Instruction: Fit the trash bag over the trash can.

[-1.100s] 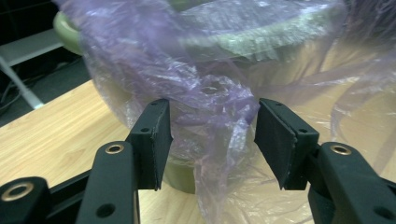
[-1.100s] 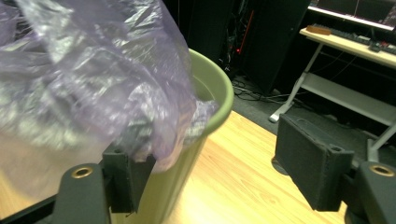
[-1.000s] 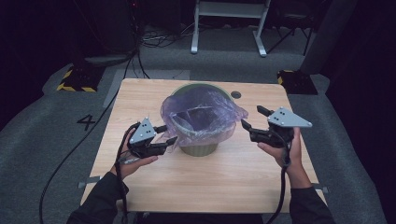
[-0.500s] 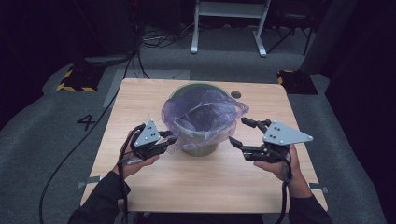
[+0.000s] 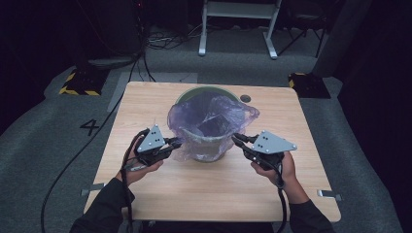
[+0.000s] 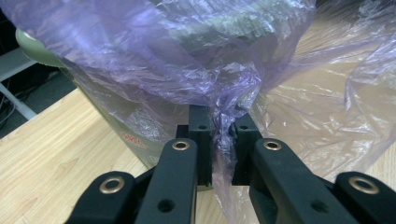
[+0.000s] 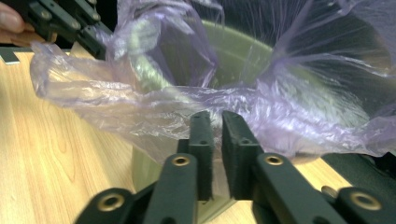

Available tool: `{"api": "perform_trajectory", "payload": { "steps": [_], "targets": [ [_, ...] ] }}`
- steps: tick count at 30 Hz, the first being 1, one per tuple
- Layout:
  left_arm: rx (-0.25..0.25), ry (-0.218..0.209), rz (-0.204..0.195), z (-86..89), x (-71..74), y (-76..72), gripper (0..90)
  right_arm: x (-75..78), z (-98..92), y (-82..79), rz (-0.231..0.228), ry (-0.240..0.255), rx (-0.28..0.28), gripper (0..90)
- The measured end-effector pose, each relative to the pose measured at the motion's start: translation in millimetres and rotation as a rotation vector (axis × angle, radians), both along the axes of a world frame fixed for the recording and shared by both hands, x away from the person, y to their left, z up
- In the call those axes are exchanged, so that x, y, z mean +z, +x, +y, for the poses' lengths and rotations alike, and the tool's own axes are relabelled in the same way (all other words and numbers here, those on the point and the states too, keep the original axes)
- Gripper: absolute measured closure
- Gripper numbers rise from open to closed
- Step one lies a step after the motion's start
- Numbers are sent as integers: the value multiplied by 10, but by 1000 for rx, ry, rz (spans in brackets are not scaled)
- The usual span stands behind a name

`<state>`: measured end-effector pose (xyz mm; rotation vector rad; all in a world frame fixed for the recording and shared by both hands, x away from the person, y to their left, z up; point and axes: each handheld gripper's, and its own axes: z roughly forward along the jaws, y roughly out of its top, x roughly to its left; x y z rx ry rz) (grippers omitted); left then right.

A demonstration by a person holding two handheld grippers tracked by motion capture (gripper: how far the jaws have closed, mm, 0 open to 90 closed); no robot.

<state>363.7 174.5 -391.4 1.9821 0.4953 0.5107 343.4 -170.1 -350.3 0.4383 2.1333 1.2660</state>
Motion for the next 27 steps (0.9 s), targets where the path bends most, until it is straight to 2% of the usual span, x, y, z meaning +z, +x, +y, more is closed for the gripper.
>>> {"api": "perform_trajectory", "payload": {
  "steps": [4,6,9,11,14,17,18,20,23,26,27],
  "targets": [
    [5,-4,6,2,-15,30,832,-94,-54,55,26,-2,-26,889],
    [12,-3,9,3,-24,48,832,-165,-94,106,53,9,-43,896],
    [26,-1,5,14,-40,73,831,-267,-134,182,69,0,-79,898],
    [32,-9,15,25,-53,89,826,-320,-171,236,94,19,-94,898],
    [39,-12,23,47,-69,108,812,-370,-225,311,101,30,-132,874],
    [47,-17,23,78,-75,111,805,-391,-273,353,121,52,-158,783],
    [48,-19,22,90,-74,107,803,-392,-282,352,121,57,-148,746],
    [53,-25,17,107,-66,94,768,-383,-294,325,110,64,-142,614],
    [69,-37,7,145,-25,38,618,-355,-327,269,106,71,-132,434],
    [82,-67,4,216,36,-19,473,-310,-392,190,75,89,-148,308],
    [94,-78,-3,243,57,-37,441,-291,-420,167,68,99,-149,291]
  ]
}}
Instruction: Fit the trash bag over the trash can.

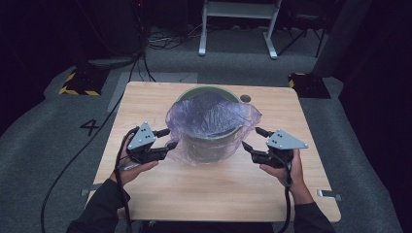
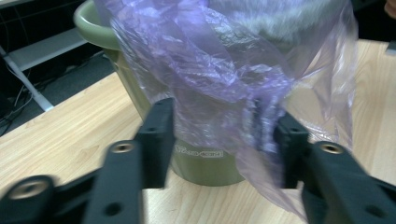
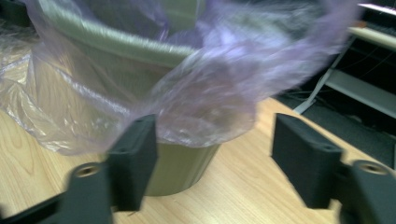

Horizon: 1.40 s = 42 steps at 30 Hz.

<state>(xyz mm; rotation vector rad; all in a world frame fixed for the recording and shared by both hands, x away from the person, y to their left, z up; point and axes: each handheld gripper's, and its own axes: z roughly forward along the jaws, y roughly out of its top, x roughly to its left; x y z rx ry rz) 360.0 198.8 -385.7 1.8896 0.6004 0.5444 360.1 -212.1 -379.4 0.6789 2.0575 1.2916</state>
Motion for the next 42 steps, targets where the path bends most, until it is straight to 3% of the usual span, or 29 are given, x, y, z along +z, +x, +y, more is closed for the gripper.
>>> {"api": "perform_trajectory", "payload": {
  "steps": [2,10,15,25,30,34,36,40,42],
  "targets": [
    [27,-7,-15,41,39,-21,337,37,-60,-38,-11,10,-11,266],
    [2,-73,-47,200,254,-80,222,248,-289,-113,-46,100,-59,258],
    [2,-83,-51,256,292,-125,214,440,-239,-182,-83,121,-50,248],
    [36,-85,-82,284,441,-139,221,614,-37,-127,-113,92,-41,264],
    [54,-131,-71,298,523,4,316,611,4,67,-111,62,-101,416],
    [96,-79,-47,246,518,219,439,597,7,255,-73,65,-122,548],
    [92,-65,-28,216,486,353,510,584,10,370,-45,77,-125,607],
    [108,-19,-15,140,428,540,651,575,41,557,-41,61,-162,712],
    [94,-23,-15,106,415,600,721,574,48,633,-37,68,-175,760]
  ]
}}
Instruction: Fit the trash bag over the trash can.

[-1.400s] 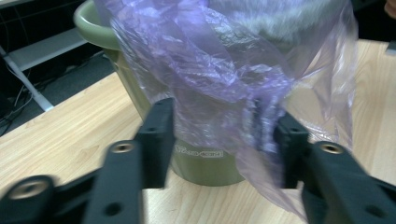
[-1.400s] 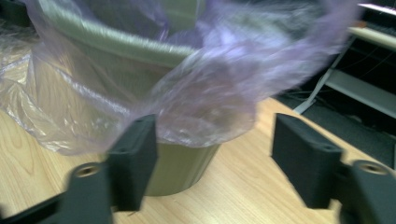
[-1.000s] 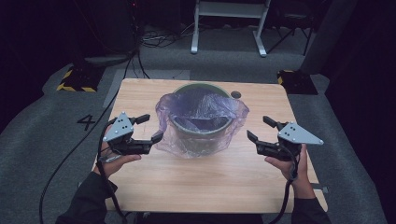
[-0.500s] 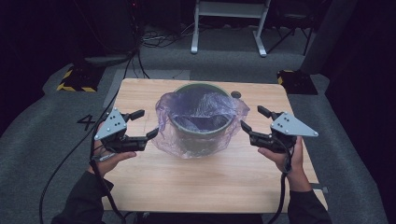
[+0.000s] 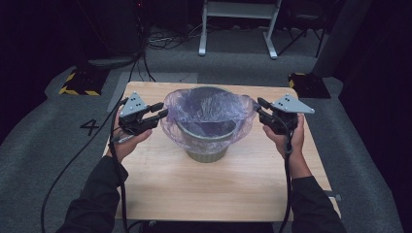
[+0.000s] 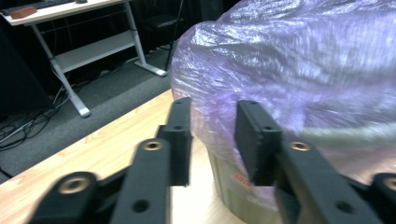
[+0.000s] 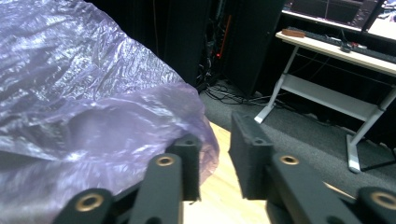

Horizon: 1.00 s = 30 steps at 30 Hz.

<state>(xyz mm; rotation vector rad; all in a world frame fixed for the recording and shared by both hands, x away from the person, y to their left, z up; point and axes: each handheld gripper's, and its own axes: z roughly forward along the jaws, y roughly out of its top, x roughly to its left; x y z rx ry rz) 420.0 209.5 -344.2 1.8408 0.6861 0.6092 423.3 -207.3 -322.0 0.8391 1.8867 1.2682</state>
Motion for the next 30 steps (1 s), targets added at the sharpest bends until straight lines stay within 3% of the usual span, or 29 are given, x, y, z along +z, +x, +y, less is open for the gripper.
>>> {"api": "perform_trajectory", "payload": {
  "steps": [2,4,8,16,21,26,30],
  "targets": [
    [5,9,-5,-35,0,59,765,-3,14,68,-3,-15,-10,787],
    [2,1,10,-53,-7,127,768,-19,16,140,19,-1,-1,802],
    [19,13,44,-82,-56,259,780,-99,28,266,53,-36,-29,802],
    [58,-18,111,-106,-139,548,785,-267,47,560,154,-17,-35,808],
    [75,-18,145,-126,-218,689,823,-299,64,688,177,2,-34,839],
    [51,18,126,-191,-276,741,896,-362,121,773,186,-17,-42,851],
    [52,18,131,-237,-334,784,899,-419,163,833,196,-20,-38,850]
  ]
}}
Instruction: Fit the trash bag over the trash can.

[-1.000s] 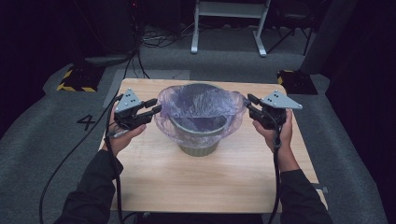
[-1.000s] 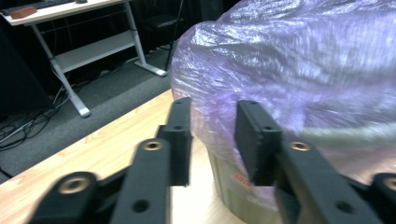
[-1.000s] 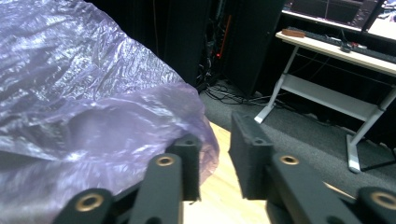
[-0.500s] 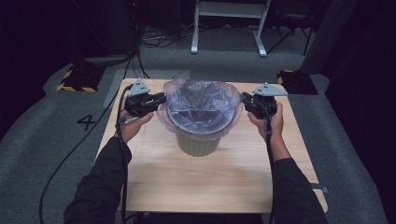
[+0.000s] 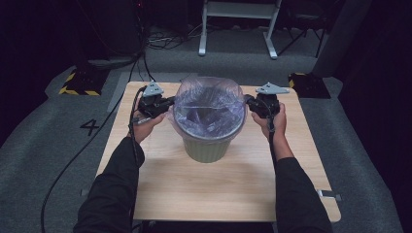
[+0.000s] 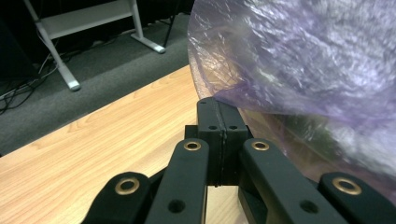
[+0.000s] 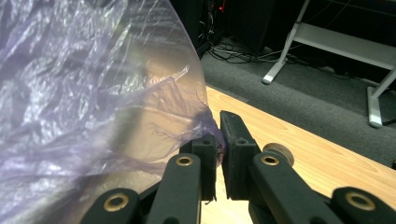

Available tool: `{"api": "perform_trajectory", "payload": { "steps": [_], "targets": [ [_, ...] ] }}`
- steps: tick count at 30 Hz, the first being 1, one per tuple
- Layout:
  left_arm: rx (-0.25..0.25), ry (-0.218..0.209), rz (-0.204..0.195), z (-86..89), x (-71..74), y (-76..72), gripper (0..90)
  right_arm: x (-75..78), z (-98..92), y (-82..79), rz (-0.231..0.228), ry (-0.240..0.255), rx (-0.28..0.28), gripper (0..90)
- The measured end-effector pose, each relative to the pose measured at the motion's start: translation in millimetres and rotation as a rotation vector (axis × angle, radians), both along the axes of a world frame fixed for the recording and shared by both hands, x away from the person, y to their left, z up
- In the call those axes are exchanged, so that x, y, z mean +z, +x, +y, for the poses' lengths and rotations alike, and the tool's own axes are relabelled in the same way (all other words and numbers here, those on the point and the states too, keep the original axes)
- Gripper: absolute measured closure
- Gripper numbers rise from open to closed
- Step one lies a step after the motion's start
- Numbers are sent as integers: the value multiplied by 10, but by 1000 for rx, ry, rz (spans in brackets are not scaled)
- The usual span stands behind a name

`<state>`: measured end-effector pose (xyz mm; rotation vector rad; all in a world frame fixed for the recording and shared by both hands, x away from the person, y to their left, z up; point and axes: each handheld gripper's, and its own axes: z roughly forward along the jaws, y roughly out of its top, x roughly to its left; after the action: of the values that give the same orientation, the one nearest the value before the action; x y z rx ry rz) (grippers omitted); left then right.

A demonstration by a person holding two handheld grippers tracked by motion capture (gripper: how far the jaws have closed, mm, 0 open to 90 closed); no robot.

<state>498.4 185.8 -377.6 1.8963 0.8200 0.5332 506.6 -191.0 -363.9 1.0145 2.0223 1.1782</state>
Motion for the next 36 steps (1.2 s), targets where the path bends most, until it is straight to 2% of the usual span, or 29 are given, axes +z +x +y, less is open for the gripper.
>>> {"api": "perform_trajectory", "payload": {
  "steps": [3,6,9,11,13,17,19,23,25,26,28,29,30,31,33,34,36],
  "targets": [
    [-4,17,14,-33,-59,49,899,-68,42,65,27,-34,1,845],
    [-15,18,45,-57,-125,76,899,-152,86,126,61,-72,17,847],
    [-24,36,64,-68,-190,82,899,-210,89,150,100,-54,40,850],
    [-25,44,85,-71,-232,86,899,-255,99,154,117,-72,54,850],
    [-36,41,100,-71,-283,84,899,-299,98,152,137,-67,68,849],
    [-58,35,118,-71,-366,50,899,-392,81,132,160,-47,85,849],
    [-73,55,126,-71,-421,22,899,-452,73,100,173,-50,100,849],
    [-91,58,137,-31,-510,-58,899,-554,30,14,184,-45,125,850],
    [-89,73,132,-19,-556,-124,899,-583,-8,-26,182,-30,126,849],
    [-81,90,124,-14,-577,-153,899,-607,-34,-64,168,-36,116,839],
    [-67,103,109,6,-596,-213,897,-648,-69,-125,141,-40,119,757],
    [-68,96,93,31,-587,-260,876,-670,-90,-151,129,-32,121,698],
    [-68,80,81,56,-570,-302,821,-680,-122,-181,116,-35,117,686],
    [-78,65,72,78,-551,-346,813,-671,-154,-206,102,-41,109,658],
    [-83,77,37,100,-503,-451,774,-629,-231,-257,82,-11,100,570],
    [-81,73,26,108,-481,-505,708,-603,-275,-283,76,4,105,528],
    [-97,87,5,123,-435,-608,649,-545,-357,-333,71,24,115,447]
  ]
}}
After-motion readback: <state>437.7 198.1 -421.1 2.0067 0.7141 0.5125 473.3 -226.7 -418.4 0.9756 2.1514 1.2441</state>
